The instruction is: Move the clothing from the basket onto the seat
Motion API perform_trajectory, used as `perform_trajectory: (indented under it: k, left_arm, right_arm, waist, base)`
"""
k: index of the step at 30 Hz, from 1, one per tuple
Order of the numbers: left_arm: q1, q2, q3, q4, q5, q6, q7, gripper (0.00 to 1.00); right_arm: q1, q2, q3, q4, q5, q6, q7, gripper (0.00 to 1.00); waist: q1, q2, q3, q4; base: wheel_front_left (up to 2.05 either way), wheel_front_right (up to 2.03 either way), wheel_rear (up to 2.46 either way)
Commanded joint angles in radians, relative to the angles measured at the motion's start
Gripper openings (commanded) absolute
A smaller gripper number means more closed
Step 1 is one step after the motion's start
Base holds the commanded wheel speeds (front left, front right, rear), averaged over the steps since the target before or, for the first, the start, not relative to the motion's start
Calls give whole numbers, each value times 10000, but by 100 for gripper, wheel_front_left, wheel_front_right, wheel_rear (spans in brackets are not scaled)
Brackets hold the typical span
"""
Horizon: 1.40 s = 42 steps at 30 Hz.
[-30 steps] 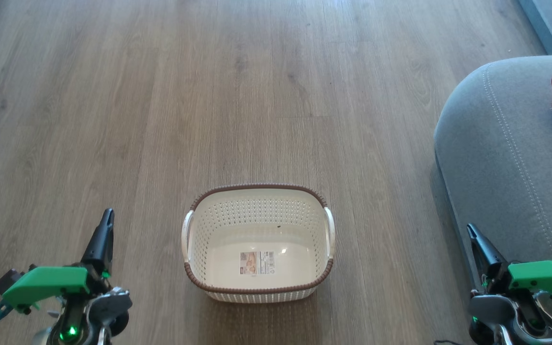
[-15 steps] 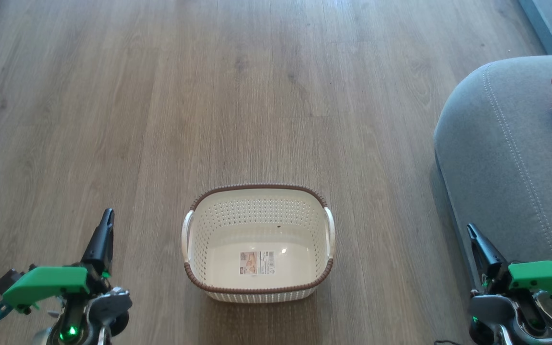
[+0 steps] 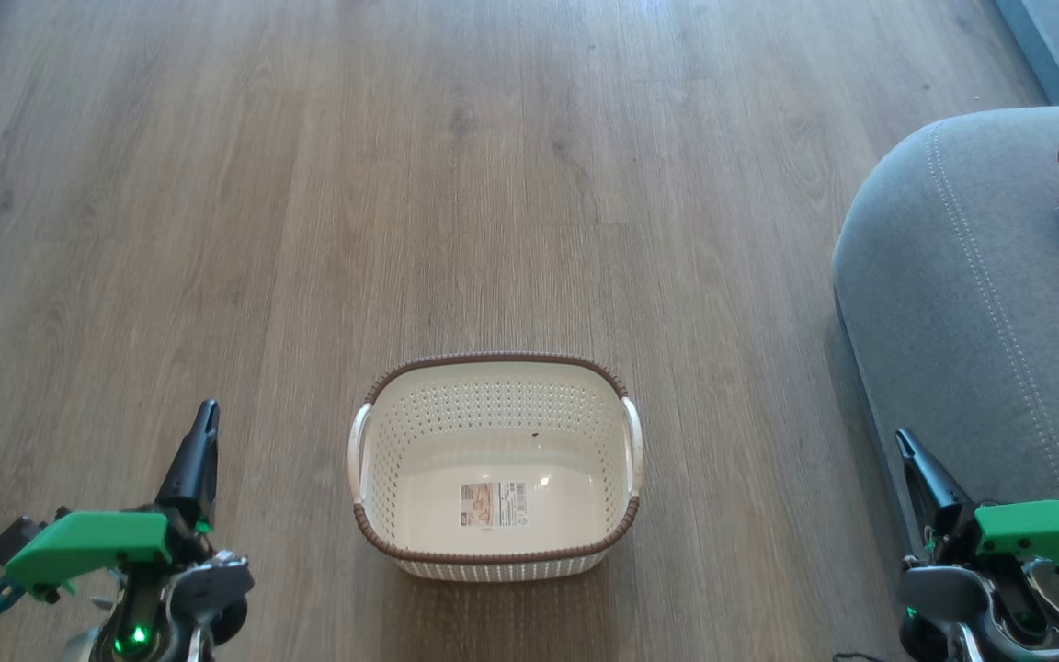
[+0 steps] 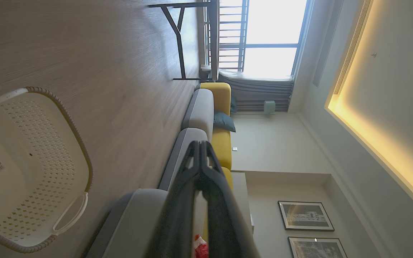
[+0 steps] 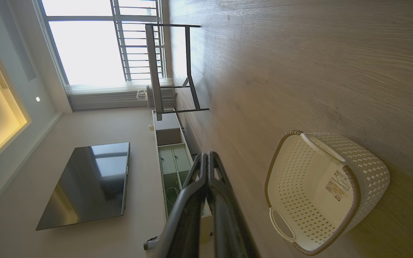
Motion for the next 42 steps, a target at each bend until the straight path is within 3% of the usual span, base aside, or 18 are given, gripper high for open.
perform_trajectory:
  k: [1,42]
  left_arm:
    - [-404,47,363,-355,-39,-67,76,0]
    - [-403,47,362,-356,-40,-67,75,0]
  right_arm:
    - [-512,-71,166,-404,54,69,83,0]
    - [-512,-70,165,-404,53,69,83,0]
  waist:
    - [0,0,0,0]
    - [0,0,0,0]
  base:
    - [0,0,0]
    - [0,0,0]
